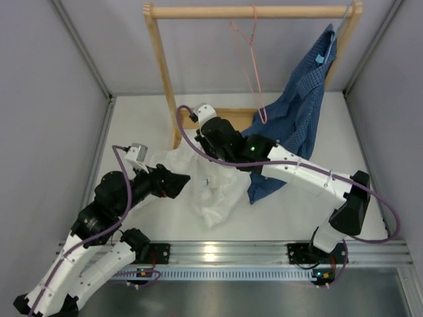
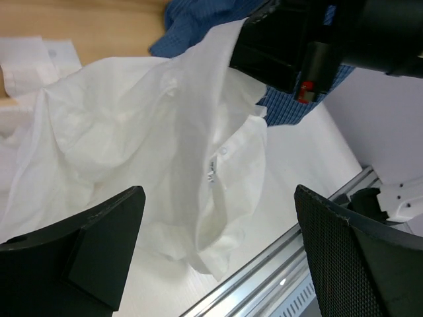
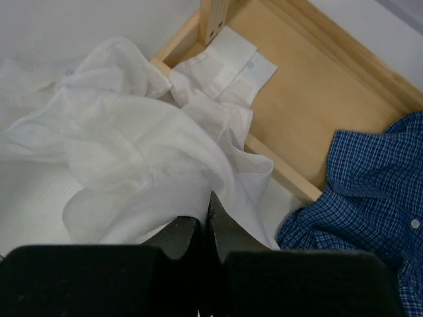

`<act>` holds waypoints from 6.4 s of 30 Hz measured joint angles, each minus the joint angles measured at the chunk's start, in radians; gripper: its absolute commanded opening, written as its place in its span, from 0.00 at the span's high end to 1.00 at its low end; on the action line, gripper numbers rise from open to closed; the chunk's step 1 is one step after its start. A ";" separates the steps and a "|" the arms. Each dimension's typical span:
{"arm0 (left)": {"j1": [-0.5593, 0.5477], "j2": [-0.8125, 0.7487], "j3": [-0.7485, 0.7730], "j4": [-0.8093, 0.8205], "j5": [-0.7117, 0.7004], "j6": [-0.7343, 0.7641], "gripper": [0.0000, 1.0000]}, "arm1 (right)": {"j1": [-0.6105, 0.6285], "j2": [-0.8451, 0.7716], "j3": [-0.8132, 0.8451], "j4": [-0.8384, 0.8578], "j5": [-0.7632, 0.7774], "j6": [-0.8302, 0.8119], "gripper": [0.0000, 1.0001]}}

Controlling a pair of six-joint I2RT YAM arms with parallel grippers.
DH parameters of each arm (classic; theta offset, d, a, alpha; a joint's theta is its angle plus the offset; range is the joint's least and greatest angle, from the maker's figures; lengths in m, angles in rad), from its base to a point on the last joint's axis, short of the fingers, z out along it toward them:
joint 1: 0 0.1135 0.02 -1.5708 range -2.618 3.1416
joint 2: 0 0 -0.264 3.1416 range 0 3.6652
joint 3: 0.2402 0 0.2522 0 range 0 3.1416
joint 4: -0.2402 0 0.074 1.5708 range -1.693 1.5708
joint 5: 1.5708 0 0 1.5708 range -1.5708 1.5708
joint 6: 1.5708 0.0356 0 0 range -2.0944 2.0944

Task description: Place the shirt on the hanger

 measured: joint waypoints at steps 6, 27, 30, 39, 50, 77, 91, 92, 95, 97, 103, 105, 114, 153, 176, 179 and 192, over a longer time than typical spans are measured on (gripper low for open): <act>0.000 0.058 -0.060 0.039 0.055 -0.039 0.06 | 0.003 -0.012 -0.068 -0.002 -0.005 0.033 1.00; -0.516 0.414 -0.196 0.232 -0.468 -0.208 0.56 | -0.035 -0.049 0.004 0.005 0.073 0.106 1.00; -0.518 0.489 -0.192 0.227 -0.582 -0.237 1.00 | -0.035 -0.061 -0.013 0.012 0.063 0.110 1.00; -0.520 0.425 0.291 -0.103 -0.775 -0.072 1.00 | -0.018 -0.255 -0.085 0.035 -0.048 0.056 1.00; -0.523 0.722 1.606 -0.401 -0.455 0.416 1.00 | 0.569 -0.433 0.090 0.322 0.118 -0.220 1.00; -0.347 0.594 0.352 -0.319 -0.781 0.095 1.00 | 0.315 -0.423 -0.510 0.213 0.682 0.195 1.00; -0.242 0.273 0.132 -0.103 -0.083 0.114 1.00 | 0.298 -0.732 -0.891 0.296 0.157 0.141 0.37; -0.242 0.282 0.122 -0.104 -0.057 0.113 1.00 | 0.298 -0.740 -0.883 0.303 0.140 0.117 0.36; -0.242 0.315 0.109 -0.105 0.000 0.113 1.00 | 0.296 -0.725 -0.830 0.311 0.096 0.036 0.33; -0.242 0.339 0.109 -0.105 0.027 0.113 1.00 | 0.296 -0.680 -0.772 0.318 0.058 -0.023 0.33; -0.242 0.336 0.111 -0.105 0.084 0.114 1.00 | 0.289 -0.516 -0.684 0.326 0.006 -0.160 0.36; -0.242 0.323 0.117 -0.108 0.097 0.116 1.00 | 0.284 -0.464 -0.676 0.321 0.002 -0.197 0.55; -0.246 0.288 0.218 -0.174 0.016 0.158 0.17 | 0.252 -0.438 -0.664 0.363 0.060 -0.245 1.00; -0.244 0.291 -0.255 0.276 -0.148 0.083 1.00 | 0.186 -1.130 -0.706 0.135 -0.182 -0.096 1.00; -0.245 0.485 1.102 -0.183 -0.714 0.538 1.00 | 0.185 -0.894 -0.581 0.229 -0.069 0.016 1.00; -0.245 0.508 1.071 -0.180 -0.763 0.592 1.00 | 0.185 -0.868 -0.576 0.285 -0.073 0.037 1.00; 0.031 0.776 0.217 -0.256 -0.806 0.079 1.00 | 0.179 -0.722 -0.730 0.250 0.091 0.278 1.00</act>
